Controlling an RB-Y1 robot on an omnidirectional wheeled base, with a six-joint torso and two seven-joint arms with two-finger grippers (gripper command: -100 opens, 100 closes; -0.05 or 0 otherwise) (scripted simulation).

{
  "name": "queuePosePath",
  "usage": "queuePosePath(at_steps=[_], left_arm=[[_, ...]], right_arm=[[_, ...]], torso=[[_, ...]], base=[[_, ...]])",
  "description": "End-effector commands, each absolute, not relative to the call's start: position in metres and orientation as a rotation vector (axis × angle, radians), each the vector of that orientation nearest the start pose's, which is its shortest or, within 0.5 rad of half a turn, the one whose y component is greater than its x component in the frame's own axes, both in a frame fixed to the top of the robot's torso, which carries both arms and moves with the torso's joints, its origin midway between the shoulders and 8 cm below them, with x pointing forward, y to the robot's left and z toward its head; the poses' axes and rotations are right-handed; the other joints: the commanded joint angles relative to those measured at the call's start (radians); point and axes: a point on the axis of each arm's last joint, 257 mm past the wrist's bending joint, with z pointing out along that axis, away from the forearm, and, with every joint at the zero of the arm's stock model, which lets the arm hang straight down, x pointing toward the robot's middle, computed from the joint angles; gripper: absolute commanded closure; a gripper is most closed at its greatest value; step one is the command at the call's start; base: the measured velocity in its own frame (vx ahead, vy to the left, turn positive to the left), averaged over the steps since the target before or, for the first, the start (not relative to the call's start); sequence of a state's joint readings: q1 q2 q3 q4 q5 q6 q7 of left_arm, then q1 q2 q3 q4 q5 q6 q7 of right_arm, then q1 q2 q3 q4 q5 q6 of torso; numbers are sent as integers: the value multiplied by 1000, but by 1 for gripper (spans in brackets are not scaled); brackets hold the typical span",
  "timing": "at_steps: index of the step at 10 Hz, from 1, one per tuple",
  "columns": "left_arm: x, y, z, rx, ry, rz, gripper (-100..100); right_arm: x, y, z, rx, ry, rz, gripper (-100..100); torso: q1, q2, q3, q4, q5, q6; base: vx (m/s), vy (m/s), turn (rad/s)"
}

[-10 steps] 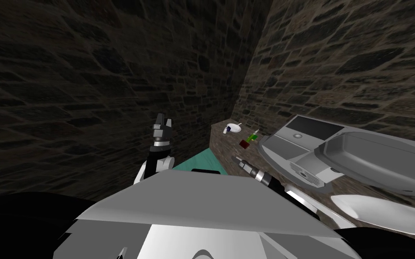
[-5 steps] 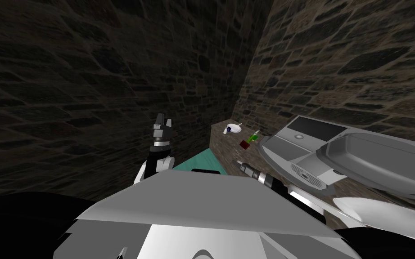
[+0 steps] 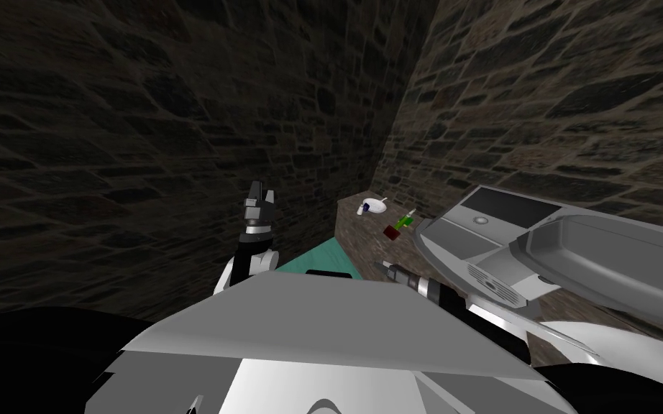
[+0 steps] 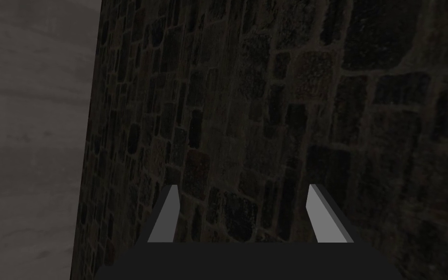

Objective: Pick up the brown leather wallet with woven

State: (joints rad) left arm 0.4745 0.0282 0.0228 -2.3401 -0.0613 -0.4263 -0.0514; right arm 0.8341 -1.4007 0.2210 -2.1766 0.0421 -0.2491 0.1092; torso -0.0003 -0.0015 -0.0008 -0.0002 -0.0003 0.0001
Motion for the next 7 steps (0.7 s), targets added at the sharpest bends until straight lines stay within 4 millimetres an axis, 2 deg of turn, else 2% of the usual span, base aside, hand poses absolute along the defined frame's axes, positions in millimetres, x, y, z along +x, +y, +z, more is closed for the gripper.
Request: queuePosePath(at_steps=[1, 6, 7], left_arm=[[346, 274, 45, -570, 671, -1201, 0], [346, 274, 45, -570, 671, -1201, 0], [346, 274, 45, -570, 671, -1201, 0]], right_arm=[[223, -273, -288, -79, 2328, 802, -100], [212, -290, -297, -182, 2422, 739, -100], [206, -299, -302, -200, 2464, 707, -100]], torso=[[0, 0, 0, 0, 0, 0], [0, -1, -1, 0, 0, 0], [0, 0, 0, 0, 0, 0]], base=[[25, -9, 24], [23, -7, 9], [34, -10, 18]])
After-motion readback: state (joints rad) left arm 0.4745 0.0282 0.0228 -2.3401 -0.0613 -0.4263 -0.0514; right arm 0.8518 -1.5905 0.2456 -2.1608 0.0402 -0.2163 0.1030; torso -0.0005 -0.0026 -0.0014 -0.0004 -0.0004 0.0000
